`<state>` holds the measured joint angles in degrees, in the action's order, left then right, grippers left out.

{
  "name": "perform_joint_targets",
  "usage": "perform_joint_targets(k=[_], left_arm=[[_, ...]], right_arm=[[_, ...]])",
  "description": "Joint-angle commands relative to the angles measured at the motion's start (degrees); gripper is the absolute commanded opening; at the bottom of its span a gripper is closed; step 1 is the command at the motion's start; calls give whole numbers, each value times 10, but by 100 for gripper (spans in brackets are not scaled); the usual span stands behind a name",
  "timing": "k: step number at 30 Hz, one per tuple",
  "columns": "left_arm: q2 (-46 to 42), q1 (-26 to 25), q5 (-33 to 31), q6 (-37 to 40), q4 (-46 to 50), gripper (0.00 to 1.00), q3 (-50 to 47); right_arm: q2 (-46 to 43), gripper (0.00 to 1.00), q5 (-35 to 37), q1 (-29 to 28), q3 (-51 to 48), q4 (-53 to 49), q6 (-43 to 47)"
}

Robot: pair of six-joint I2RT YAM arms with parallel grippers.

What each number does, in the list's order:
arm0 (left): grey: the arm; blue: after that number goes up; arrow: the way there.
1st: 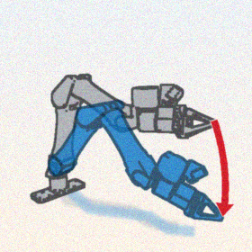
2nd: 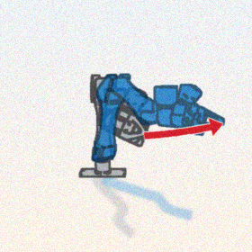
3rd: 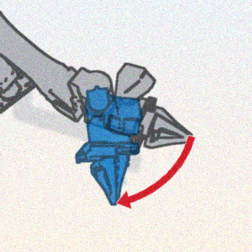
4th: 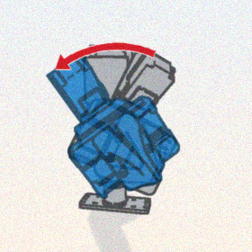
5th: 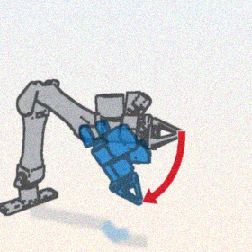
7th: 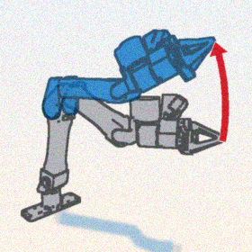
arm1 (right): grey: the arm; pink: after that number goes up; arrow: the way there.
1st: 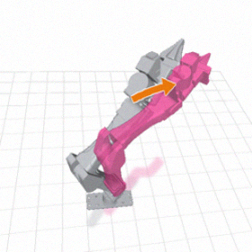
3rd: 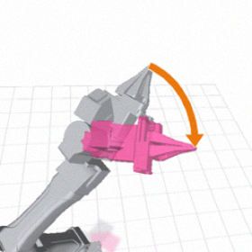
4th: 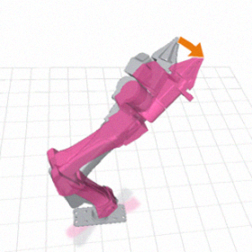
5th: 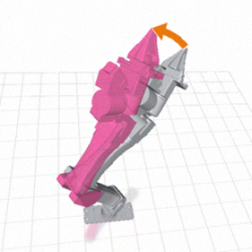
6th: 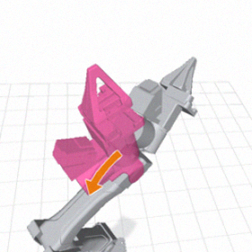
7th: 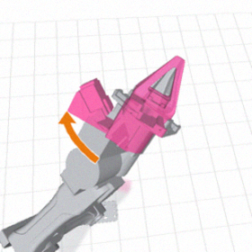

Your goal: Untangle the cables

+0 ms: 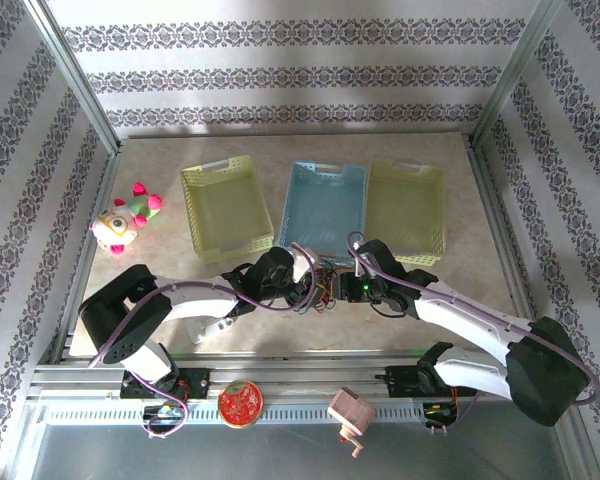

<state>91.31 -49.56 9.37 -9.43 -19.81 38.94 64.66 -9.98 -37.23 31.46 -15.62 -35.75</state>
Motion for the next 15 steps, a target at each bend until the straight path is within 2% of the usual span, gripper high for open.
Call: perform_joint_targets(k=[1, 8, 9, 12, 15], left_arm=[[14, -9, -18, 3, -9, 58, 10], [34, -12, -20, 8, 3, 29, 24], [37, -12, -21, 9, 6, 25, 27], [40, -14, -20, 11, 12, 15, 32], [42, -17, -17, 15, 15, 9, 36]], right_arm=[[-5, 31, -10, 4, -10, 8, -5], [1, 21, -3, 8, -9, 7, -9], [2, 22, 1, 8, -10, 6, -10], [6, 41, 8, 8, -10, 4, -11], [11, 44, 12, 9, -10, 6, -11]])
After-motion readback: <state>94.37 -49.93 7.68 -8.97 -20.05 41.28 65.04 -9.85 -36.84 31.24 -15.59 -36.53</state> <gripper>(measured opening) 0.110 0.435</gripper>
